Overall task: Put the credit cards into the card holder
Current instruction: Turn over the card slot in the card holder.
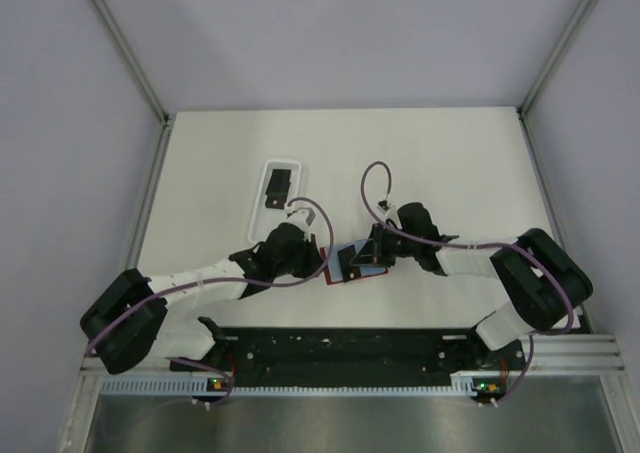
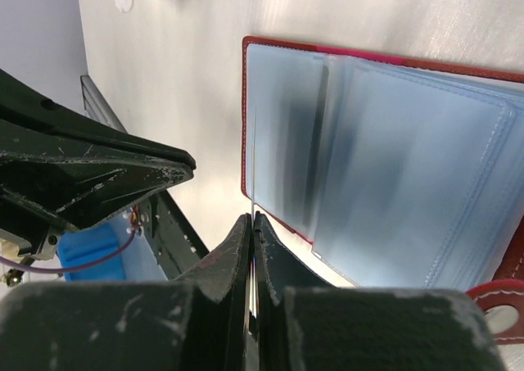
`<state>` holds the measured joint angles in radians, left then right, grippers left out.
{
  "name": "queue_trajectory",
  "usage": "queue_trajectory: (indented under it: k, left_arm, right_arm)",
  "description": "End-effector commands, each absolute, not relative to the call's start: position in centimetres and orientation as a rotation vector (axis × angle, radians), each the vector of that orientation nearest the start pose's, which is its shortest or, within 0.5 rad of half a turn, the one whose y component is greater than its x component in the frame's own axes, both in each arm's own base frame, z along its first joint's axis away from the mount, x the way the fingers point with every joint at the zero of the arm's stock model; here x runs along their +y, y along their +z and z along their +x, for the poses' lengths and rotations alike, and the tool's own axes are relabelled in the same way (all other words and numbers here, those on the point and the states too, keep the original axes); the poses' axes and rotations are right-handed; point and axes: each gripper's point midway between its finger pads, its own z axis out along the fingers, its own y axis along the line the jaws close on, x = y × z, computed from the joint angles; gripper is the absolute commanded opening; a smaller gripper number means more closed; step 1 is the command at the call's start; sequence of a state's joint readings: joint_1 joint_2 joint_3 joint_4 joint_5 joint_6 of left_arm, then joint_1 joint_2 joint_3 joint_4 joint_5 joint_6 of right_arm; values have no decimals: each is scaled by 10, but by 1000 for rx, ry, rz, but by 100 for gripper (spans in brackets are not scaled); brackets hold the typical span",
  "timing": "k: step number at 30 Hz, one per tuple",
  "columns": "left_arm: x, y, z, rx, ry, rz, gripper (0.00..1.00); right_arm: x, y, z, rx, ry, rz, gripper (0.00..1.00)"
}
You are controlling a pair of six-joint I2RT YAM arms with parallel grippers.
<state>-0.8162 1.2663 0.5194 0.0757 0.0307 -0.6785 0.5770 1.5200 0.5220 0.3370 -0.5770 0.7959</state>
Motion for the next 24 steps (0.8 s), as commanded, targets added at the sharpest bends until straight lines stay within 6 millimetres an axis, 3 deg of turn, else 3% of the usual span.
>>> queue_trajectory:
  k: [1,7,13,18,24]
  left_arm:
    - [-263,64,211,2357,-784,184,0]
    - [-276,64,218,2355,-798,201,0]
    - [-285,64,231,2363,-771,202,0]
    - [-271,54,238,2374,-677,121,0]
    - [-262,42,235,2396,-645,85,0]
  right_arm:
    - [296,67,226,2417,1340,-120,0]
    - [287,62,231,2450,1235,-103,0]
    - [278,74,239,2465,1162,-145,0]
    - [269,88,249,2461,1197,-154,0]
    - [269,82,245,2503,1226,-208,0]
